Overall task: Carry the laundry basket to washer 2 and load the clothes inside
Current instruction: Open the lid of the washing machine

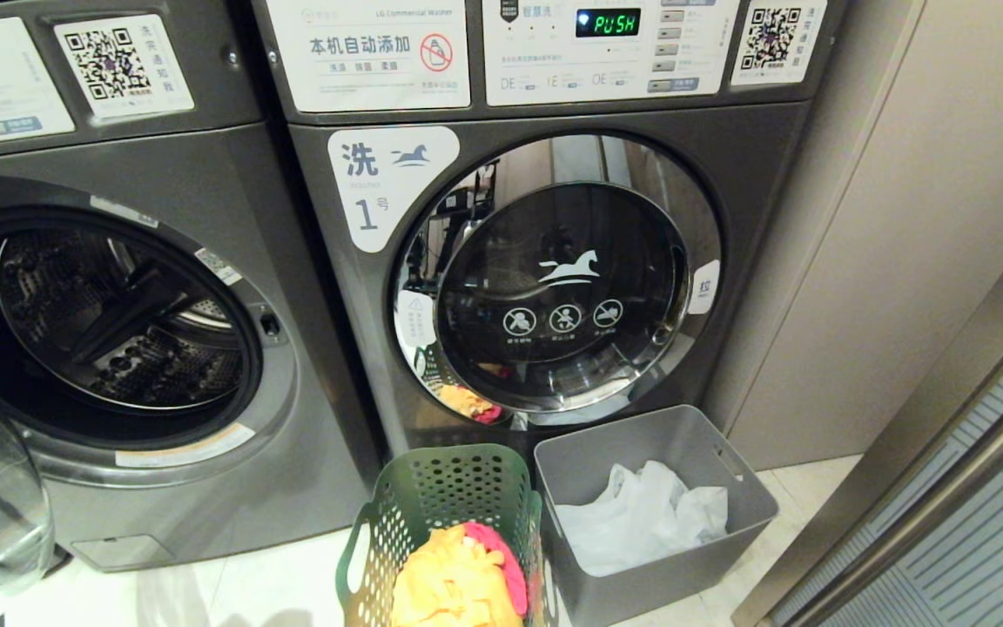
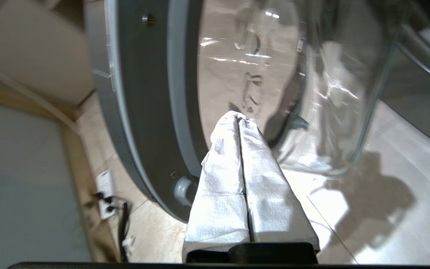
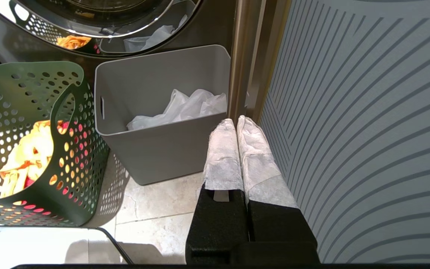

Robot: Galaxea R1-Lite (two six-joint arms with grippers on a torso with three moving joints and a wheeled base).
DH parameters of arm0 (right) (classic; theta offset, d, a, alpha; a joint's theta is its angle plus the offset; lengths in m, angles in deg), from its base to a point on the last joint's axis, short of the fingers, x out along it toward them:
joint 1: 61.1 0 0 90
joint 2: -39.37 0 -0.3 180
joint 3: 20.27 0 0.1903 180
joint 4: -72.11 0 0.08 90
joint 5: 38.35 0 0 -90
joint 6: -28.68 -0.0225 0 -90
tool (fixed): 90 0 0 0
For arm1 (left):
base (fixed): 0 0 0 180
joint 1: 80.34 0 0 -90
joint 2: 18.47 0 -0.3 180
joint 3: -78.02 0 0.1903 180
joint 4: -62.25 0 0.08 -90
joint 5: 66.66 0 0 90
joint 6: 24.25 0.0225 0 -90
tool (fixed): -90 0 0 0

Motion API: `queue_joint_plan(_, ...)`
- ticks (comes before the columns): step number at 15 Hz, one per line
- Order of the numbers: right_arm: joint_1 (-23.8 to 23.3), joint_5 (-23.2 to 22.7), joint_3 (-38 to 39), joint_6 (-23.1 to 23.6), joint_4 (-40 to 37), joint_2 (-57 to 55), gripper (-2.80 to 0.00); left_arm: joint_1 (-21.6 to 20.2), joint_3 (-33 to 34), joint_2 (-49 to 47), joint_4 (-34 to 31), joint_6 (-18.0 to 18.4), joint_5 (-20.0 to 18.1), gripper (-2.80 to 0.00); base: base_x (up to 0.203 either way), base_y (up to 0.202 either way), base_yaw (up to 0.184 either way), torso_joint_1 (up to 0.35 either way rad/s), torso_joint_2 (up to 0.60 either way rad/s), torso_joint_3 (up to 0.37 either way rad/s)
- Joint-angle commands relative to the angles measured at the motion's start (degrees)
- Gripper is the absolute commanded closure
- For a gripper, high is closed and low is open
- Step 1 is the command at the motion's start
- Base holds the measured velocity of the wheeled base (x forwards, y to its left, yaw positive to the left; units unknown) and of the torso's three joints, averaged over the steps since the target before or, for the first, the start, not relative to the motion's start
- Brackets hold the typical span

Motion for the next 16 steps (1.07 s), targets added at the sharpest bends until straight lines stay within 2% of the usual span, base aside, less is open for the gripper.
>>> queue_joint_plan(1,0.0,0.1,0.0,0.0,-0.1,0.0,0.00,-3.3,-1.5,-5.0,0.0,-1.6,5.9,0.00,0.000,0.000,0.000,0.000,0.00,0.000)
queue_joint_plan(7,0.0,0.1,0.0,0.0,-0.1,0.0,0.00,-16.6,-8.1,-12.5,2.1,-3.8,6.5,0.00,0.000,0.000,0.000,0.000,0.00,0.000)
queue_joint_plan(13,0.0,0.0,0.0,0.0,-0.1,0.0,0.00,-24.3,-15.4,-20.6,3.6,-4.1,5.5,0.00,0.000,0.000,0.000,0.000,0.00,0.000)
queue_joint_plan(16,0.0,0.1,0.0,0.0,-0.1,-0.1,0.00,-28.5,-21.5,-24.3,4.3,-4.2,4.8,0.00,0.000,0.000,0.000,0.000,0.00,0.000)
